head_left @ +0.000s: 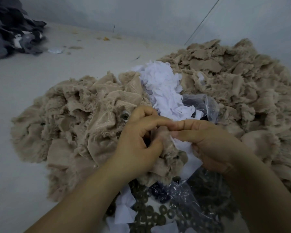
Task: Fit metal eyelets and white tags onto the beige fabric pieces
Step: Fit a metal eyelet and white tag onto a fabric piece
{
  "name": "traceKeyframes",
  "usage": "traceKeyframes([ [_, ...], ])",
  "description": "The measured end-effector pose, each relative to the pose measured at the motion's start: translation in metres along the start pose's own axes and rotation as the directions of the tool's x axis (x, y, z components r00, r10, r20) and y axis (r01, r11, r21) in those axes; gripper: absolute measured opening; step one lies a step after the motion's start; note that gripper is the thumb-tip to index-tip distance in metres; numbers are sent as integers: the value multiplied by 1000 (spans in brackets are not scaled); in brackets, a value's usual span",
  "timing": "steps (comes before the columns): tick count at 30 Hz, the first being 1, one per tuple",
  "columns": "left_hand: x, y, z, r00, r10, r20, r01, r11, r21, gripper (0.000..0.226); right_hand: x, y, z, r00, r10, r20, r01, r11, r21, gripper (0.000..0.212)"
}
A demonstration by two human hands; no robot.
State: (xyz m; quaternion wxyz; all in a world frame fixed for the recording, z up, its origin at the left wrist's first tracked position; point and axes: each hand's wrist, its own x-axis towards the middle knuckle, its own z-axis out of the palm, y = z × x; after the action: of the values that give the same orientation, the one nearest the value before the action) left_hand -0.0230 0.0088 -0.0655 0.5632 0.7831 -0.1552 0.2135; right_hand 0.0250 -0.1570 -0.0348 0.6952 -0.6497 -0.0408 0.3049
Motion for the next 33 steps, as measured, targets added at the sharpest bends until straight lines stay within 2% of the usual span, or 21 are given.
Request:
traceKeyframes([
  [2,0,1,-2,996,19,81,-16,999,-42,36,0,0,0,1000,4,-20,-4,1000,-1,22],
  [4,2,1,-1,991,12,133,-11,1000,-5,30,-1,0,2,1000,16,-17,-16,1000,26,28],
  [8,5,0,-1,990,-22,140,12,997,72,18,0,-1,3,999,21,-28,-18,994,112,35],
  [11,6,1,-2,981,-18,195,-8,992,129,12,-1,-1,4,1000,-5,5,4,988,152,35],
  [14,6,3,-4,950,-58,306,6,986,169,16,0,0,3,1000,-18,-17,20,994,104,35],
  [16,7,4,-5,941,-74,332,10,982,190,15,0,1,3,999,-15,-33,18,995,97,40],
  [21,11,2,-6,991,-89,102,72,984,162,27,-3,-5,3,997,-26,-75,35,991,128,36],
  [24,12,-2,-9,997,-63,35,54,975,216,22,-10,-10,1,999,-34,35,32,999,39,48],
  [26,11,-4,-9,999,-34,32,26,975,219,9,-11,-10,1,998,-55,24,55,998,-5,35],
  [29,9,-3,-9,1000,-2,11,0,972,236,3,-11,-9,2,997,-71,-33,70,997,-34,11],
  [33,7,-1,-10,989,137,-48,-114,939,324,6,-9,-8,1,996,-70,-62,65,995,-70,11],
])
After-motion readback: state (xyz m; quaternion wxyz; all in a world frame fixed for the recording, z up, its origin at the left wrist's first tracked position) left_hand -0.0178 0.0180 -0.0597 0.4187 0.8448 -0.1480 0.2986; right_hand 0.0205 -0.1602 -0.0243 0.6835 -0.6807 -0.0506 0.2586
